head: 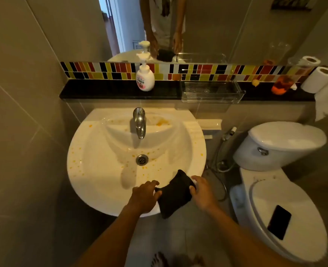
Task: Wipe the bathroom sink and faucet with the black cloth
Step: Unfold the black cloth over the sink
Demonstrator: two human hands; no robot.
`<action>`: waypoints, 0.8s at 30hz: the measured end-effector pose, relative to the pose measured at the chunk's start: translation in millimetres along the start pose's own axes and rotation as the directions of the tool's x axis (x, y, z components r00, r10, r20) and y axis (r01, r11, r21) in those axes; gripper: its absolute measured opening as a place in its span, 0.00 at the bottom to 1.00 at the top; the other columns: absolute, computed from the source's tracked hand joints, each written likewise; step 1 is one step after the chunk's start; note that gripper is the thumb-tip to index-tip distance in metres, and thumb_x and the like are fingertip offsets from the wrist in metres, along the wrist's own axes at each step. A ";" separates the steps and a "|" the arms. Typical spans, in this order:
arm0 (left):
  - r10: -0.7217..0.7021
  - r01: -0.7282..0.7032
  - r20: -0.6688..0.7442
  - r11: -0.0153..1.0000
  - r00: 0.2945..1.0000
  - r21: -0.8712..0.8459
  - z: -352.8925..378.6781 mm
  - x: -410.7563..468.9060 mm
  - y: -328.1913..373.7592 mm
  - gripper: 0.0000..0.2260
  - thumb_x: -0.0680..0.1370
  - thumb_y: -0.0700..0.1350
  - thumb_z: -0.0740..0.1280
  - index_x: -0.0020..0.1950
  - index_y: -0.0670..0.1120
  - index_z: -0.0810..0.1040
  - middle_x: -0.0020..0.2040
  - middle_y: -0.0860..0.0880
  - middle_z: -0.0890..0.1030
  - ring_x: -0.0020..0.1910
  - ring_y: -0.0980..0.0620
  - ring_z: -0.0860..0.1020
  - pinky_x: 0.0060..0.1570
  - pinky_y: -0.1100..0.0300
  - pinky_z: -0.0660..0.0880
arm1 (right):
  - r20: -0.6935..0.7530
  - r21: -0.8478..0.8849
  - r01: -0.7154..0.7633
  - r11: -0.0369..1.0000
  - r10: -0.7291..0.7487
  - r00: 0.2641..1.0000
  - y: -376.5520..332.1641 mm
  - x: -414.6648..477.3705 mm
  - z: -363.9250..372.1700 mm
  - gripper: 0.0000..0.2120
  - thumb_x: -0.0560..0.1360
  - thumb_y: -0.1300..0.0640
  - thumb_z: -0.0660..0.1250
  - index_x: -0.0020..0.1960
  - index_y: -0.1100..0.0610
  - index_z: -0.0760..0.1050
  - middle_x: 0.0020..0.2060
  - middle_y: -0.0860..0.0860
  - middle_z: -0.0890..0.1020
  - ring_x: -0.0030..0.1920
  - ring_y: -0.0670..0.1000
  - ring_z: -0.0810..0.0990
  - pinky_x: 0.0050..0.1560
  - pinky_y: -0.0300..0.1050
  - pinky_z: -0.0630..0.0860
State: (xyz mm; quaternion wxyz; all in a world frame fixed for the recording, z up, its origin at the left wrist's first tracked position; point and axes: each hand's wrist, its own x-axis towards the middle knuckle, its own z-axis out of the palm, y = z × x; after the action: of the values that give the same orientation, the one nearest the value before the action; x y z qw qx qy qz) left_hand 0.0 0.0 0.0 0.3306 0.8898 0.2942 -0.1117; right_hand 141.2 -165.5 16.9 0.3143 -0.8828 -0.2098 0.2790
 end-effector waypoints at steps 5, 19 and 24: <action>-0.101 0.104 0.030 0.988 0.994 -0.113 7.1 5.0 -1.8 0.18 0.80 0.54 0.58 0.68 0.50 0.68 0.66 0.46 0.76 0.65 0.45 0.74 0.66 0.46 0.69 | -0.019 0.025 -0.034 0.999 0.034 0.999 1.9 1.3 5.5 0.18 0.78 0.58 0.63 0.67 0.56 0.70 0.64 0.55 0.73 0.64 0.55 0.73 0.63 0.49 0.72; -0.269 0.255 0.024 0.878 0.963 -0.404 10.1 24.8 14.4 0.12 0.76 0.42 0.63 0.57 0.42 0.80 0.56 0.44 0.82 0.54 0.47 0.79 0.52 0.58 0.73 | -0.053 0.114 -0.166 0.979 0.173 0.984 4.3 9.0 17.5 0.12 0.76 0.61 0.66 0.60 0.58 0.72 0.55 0.59 0.76 0.53 0.55 0.77 0.57 0.50 0.77; -0.272 0.227 -0.082 0.907 0.959 -0.354 5.8 23.5 12.0 0.06 0.77 0.44 0.62 0.47 0.45 0.77 0.48 0.46 0.81 0.48 0.48 0.78 0.50 0.55 0.74 | -0.075 0.137 -0.146 0.980 0.157 0.985 5.1 9.0 19.3 0.07 0.76 0.62 0.67 0.53 0.56 0.74 0.57 0.56 0.70 0.53 0.54 0.75 0.58 0.48 0.76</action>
State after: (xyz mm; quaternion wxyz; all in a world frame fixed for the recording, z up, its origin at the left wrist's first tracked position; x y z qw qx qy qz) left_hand 26.0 -0.5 -7.4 0.4429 0.7793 0.4414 -0.0422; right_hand 136.9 -155.8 -2.2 0.3581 -0.8847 -0.1098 0.2775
